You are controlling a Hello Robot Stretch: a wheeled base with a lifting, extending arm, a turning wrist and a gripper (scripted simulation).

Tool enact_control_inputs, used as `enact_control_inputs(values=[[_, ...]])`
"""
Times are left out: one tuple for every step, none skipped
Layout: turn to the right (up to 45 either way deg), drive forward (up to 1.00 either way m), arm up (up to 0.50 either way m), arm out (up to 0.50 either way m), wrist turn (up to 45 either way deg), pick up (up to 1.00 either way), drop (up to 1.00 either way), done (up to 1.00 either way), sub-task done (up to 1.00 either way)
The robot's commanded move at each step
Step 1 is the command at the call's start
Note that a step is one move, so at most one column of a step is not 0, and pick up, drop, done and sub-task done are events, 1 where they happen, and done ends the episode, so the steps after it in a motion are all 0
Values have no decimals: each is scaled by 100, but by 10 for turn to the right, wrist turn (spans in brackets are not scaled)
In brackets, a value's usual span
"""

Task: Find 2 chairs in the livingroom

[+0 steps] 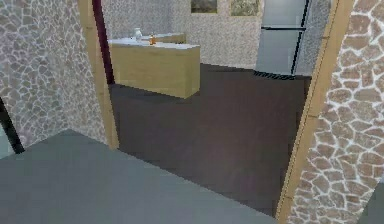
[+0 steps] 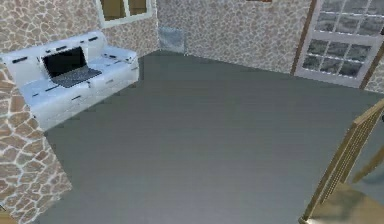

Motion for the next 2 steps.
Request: enact_control_inputs(values=[[450, 0, 0, 0, 0, 0, 0, 0, 0], [420, 0, 0, 0, 0, 0, 0, 0, 0]])
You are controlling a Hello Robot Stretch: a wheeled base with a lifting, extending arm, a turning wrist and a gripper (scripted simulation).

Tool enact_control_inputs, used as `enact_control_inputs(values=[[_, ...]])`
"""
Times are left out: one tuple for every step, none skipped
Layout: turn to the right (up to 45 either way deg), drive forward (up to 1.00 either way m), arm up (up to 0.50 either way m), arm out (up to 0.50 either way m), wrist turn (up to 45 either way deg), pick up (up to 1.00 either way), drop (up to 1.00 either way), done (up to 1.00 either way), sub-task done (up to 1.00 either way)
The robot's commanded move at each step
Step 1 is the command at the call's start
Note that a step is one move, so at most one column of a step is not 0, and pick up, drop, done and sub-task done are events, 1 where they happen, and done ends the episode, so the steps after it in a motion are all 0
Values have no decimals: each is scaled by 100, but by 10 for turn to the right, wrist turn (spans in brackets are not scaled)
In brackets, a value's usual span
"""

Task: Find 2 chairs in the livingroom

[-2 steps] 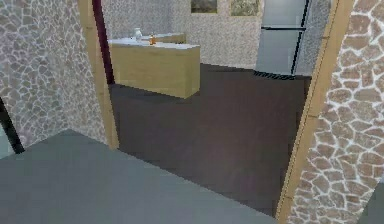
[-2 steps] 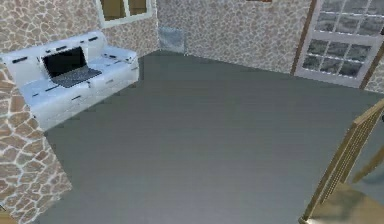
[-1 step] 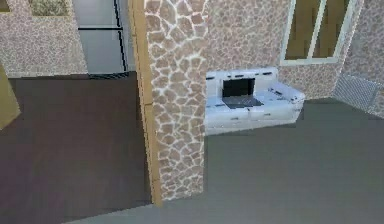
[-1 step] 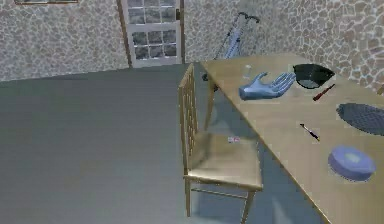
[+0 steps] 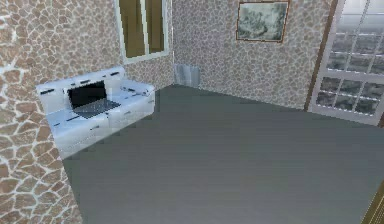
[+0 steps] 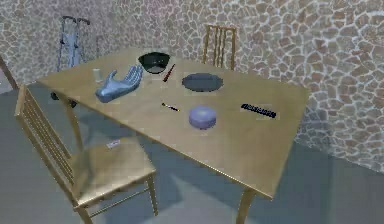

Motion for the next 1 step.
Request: enact_control_inputs(values=[[0, 70, 0, 0, 0, 0, 0, 0, 0]])
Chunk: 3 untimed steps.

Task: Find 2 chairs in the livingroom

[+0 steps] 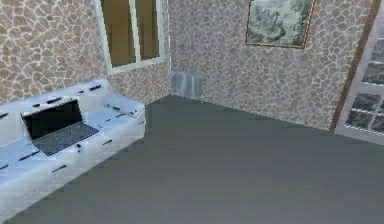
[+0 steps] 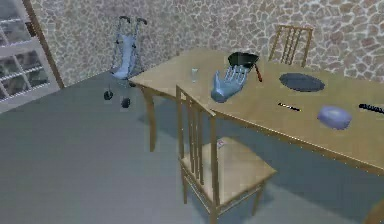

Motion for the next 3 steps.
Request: enact_control_inputs(values=[[300, 0, 0, 0, 0, 0, 0, 0, 0], [0, 75, 0, 0, 0, 0, 0, 0, 0], [450, 0, 0, 0, 0, 0, 0, 0, 0]])
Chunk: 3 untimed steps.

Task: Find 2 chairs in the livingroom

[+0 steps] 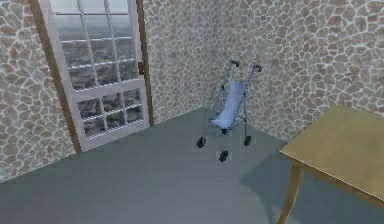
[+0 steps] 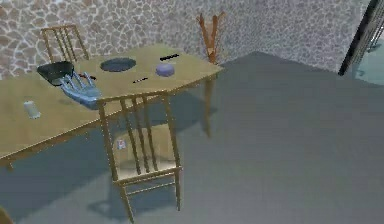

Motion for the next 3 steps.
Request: enact_control_inputs(values=[[120, 0, 0, 0, 0, 0, 0, 0, 0], [0, 100, 0, 0, 0, 0, 0, 0, 0], [120, 0, 0, 0, 0, 0, 0, 0, 0]])
